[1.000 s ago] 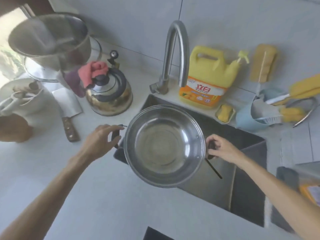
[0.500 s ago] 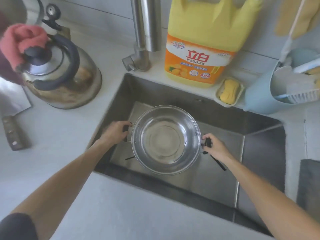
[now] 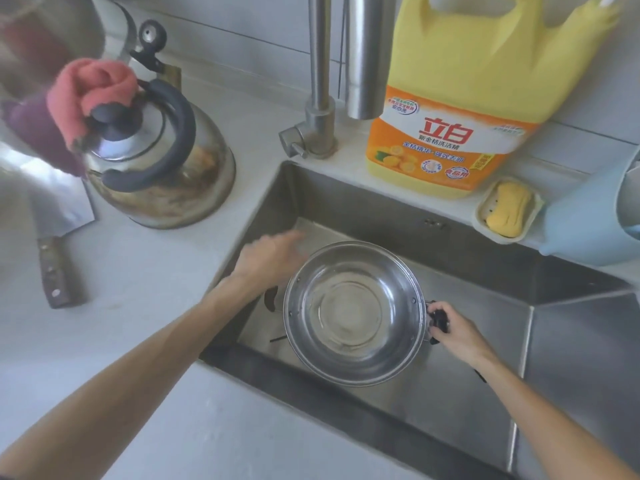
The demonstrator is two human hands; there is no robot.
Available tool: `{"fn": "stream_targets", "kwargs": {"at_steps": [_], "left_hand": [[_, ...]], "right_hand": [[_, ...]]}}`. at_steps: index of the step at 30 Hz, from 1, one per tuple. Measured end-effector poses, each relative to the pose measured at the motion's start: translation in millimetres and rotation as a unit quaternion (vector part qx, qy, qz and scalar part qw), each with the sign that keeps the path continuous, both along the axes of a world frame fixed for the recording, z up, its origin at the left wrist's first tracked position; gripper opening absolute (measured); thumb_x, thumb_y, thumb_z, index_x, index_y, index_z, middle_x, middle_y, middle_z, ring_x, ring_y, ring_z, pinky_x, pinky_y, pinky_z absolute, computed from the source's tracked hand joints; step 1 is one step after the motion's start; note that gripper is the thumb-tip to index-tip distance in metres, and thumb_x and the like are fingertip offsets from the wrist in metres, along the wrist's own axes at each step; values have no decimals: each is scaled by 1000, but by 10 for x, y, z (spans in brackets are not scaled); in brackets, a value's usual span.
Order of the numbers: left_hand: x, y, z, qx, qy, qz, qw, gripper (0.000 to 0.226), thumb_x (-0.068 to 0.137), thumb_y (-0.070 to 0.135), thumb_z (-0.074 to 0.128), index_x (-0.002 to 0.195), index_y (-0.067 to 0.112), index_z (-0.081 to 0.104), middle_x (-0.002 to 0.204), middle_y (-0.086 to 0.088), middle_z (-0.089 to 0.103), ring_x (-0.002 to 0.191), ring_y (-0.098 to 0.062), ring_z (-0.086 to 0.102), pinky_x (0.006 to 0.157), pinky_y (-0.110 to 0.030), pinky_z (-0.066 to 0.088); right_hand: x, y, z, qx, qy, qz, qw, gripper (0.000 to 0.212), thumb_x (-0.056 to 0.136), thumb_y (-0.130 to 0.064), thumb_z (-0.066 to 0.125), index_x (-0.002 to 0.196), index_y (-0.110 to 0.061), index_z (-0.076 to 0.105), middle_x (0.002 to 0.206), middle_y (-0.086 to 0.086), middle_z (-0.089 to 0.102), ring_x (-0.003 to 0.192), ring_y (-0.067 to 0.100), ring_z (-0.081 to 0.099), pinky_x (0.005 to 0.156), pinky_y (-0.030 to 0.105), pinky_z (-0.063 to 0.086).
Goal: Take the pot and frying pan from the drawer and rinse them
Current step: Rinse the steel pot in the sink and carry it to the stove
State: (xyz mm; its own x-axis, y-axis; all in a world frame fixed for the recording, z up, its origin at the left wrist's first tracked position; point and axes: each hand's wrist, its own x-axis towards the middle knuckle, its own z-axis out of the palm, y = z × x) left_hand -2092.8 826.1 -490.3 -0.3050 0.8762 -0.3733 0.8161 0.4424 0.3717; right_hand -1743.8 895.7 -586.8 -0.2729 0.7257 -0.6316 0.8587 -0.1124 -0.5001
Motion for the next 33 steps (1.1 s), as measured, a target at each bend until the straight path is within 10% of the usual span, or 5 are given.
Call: {"fn": "stream_targets", "kwargs": {"at_steps": [4, 9, 21, 28, 33], "left_hand": [[1, 500, 604, 296, -62, 153, 941, 40, 83, 52, 56, 120, 39, 50, 72, 9, 60, 70, -8, 58, 65, -26, 44], [-97, 837, 697, 264, 18, 159, 951, 23, 83, 45, 53, 94, 32, 68, 75, 9, 56, 84, -20, 62, 64, -28, 37], [-95, 219, 175, 321, -99, 218, 916, 47, 88, 50, 51, 130, 30, 46, 93, 11, 60, 81, -6, 57, 79, -24, 47], [-3, -626, -581, -125, -93, -16, 988, 43, 95, 39, 42, 137, 32, 44, 132, -8, 56, 120, -25, 52, 102, -35, 41], [63, -521, -435, -56, -131, 48, 989, 28, 95, 19, 48, 116, 26, 64, 104, -2, 71, 102, -19, 64, 77, -22, 39]], "right_hand": [[6, 28, -12, 4, 10, 5, 1000, 28, 84, -16, 59, 98, -39, 51, 97, -2, 65, 89, 20, 65, 84, 35, 47], [27, 15, -40, 10, 21, 2, 1000, 34, 84, -13, 59, 88, -45, 49, 95, 2, 65, 87, 23, 65, 87, 43, 52], [136, -74, -199, -6, 40, -30, 999, 32, 84, -10, 60, 90, -39, 47, 96, 2, 64, 90, 25, 61, 86, 38, 46], [210, -166, -333, -13, 57, -60, 996, 27, 85, -5, 59, 95, -27, 47, 100, 11, 64, 84, 26, 58, 69, 23, 43], [179, -169, -302, -43, 72, -71, 994, 26, 86, -3, 58, 96, -24, 47, 104, 11, 61, 81, 24, 57, 54, 9, 46]]}}
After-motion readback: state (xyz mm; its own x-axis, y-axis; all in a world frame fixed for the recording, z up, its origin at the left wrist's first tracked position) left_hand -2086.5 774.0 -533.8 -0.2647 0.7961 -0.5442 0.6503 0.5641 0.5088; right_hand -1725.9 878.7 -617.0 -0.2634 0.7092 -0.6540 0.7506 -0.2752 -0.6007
